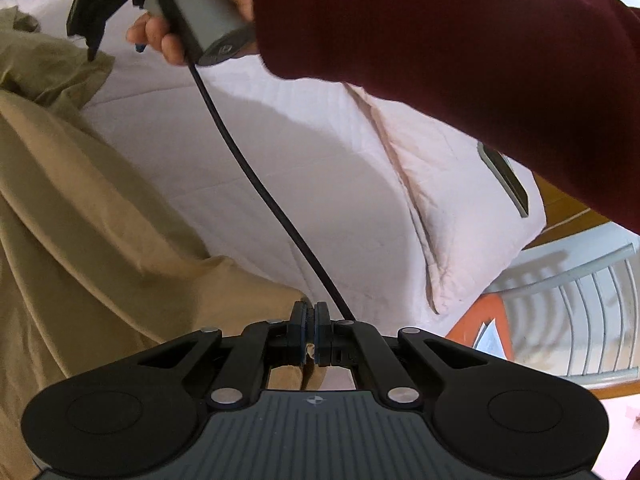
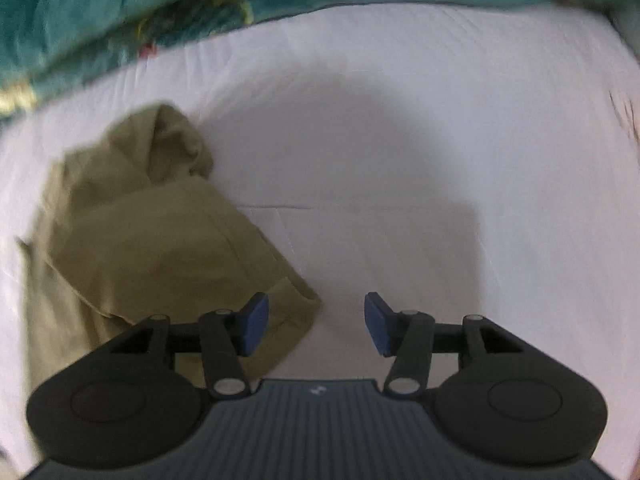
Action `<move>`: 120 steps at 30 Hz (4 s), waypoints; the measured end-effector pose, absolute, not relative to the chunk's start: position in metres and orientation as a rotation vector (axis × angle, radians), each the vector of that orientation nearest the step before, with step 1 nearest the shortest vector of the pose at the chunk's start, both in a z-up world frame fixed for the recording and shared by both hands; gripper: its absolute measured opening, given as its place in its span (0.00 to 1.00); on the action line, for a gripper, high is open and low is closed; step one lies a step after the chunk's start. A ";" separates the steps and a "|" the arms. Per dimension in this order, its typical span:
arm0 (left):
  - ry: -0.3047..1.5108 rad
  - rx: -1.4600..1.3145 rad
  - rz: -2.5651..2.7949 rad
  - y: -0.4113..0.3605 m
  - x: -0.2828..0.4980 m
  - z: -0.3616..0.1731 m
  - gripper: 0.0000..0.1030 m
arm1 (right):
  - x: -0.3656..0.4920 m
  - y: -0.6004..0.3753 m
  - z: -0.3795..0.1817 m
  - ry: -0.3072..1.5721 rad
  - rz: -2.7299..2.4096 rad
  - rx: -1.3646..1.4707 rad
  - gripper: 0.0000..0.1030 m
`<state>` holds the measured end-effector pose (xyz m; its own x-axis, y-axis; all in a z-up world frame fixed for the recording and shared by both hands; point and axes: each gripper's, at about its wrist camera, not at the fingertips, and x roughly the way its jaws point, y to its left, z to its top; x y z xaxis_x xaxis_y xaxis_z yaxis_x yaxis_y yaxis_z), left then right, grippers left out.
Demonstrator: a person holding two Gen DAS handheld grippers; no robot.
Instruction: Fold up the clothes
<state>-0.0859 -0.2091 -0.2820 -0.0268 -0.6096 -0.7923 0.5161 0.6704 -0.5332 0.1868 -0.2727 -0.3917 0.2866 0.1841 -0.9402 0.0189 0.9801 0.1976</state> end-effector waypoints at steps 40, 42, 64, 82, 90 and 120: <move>1.449 -0.089 -1.037 -0.282 -0.100 -0.305 0.07 | 0.123 -0.396 -0.384 1.287 -0.115 0.035 0.04; 1.456 -0.076 -1.013 -0.281 -0.102 -0.304 0.10 | 0.121 -0.397 -0.390 1.320 -0.135 0.049 0.10; 1.299 -0.021 -0.234 0.051 -0.161 -0.241 0.53 | -0.112 -0.294 -0.322 1.233 -0.234 0.220 0.47; 1.344 -0.104 -0.125 0.093 -0.181 -0.363 0.53 | -0.188 -0.276 -0.383 1.280 -0.387 0.163 0.47; 1.303 -0.064 -0.147 0.076 -0.169 -0.371 0.55 | -0.192 -0.290 -0.412 1.333 -0.321 0.200 0.47; 1.349 -0.071 -0.228 0.145 -0.206 -0.294 0.03 | -0.261 -0.246 -0.355 1.401 -0.174 0.413 0.04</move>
